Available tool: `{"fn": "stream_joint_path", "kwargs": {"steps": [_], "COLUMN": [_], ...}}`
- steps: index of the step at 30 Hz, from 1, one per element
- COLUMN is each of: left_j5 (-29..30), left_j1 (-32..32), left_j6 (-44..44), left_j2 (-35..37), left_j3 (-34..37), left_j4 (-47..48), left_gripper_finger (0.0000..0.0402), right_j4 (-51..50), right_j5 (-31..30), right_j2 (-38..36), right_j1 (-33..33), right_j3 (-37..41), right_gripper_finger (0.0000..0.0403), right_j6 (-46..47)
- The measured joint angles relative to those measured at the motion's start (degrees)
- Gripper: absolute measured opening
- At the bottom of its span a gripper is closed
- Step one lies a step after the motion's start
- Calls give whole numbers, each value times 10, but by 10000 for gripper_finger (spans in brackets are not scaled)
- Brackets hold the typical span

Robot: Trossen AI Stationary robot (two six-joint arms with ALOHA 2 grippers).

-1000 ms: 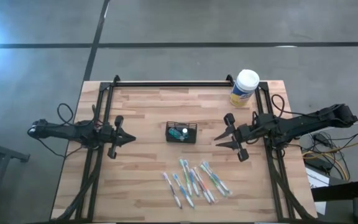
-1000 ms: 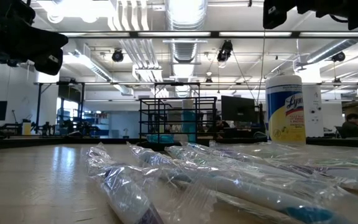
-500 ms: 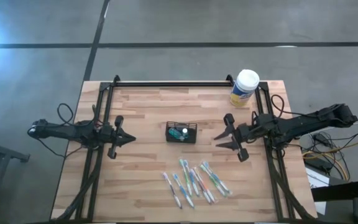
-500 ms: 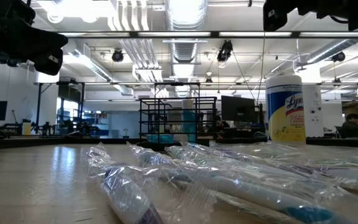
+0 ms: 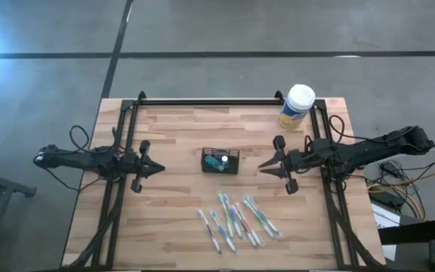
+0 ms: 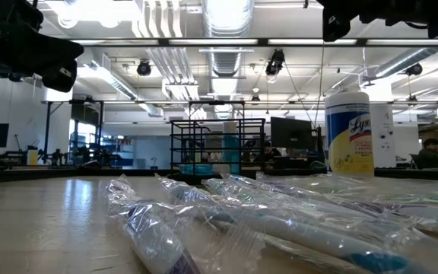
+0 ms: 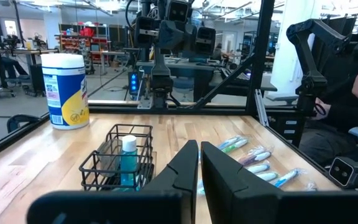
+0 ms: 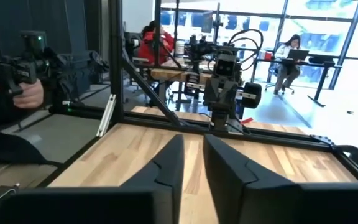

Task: Pick & Place toothbrushing station
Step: Put the right blue toothbrush into the black wire organizer

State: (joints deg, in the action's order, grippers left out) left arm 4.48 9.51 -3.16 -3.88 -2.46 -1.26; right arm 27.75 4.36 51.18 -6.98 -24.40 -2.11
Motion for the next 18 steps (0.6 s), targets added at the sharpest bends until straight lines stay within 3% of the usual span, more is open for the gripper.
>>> {"fn": "stream_joint_path", "kwargs": {"steps": [10,14,18], "left_j5": [0,-1,-1], "left_j1": [1,1,0], "left_j6": [1,0,1], "left_j2": [0,0,0], "left_j3": [0,0,0], "left_j4": [1,-3,-3], "left_gripper_finger": [4,14,27], "right_j4": [-4,10,12], "right_j5": [6,6,6], "right_j2": [0,0,0], "right_j1": [0,0,0], "right_j3": [1,1,1], "right_gripper_finger": [36,59,108], "right_j6": [0,18,26]}}
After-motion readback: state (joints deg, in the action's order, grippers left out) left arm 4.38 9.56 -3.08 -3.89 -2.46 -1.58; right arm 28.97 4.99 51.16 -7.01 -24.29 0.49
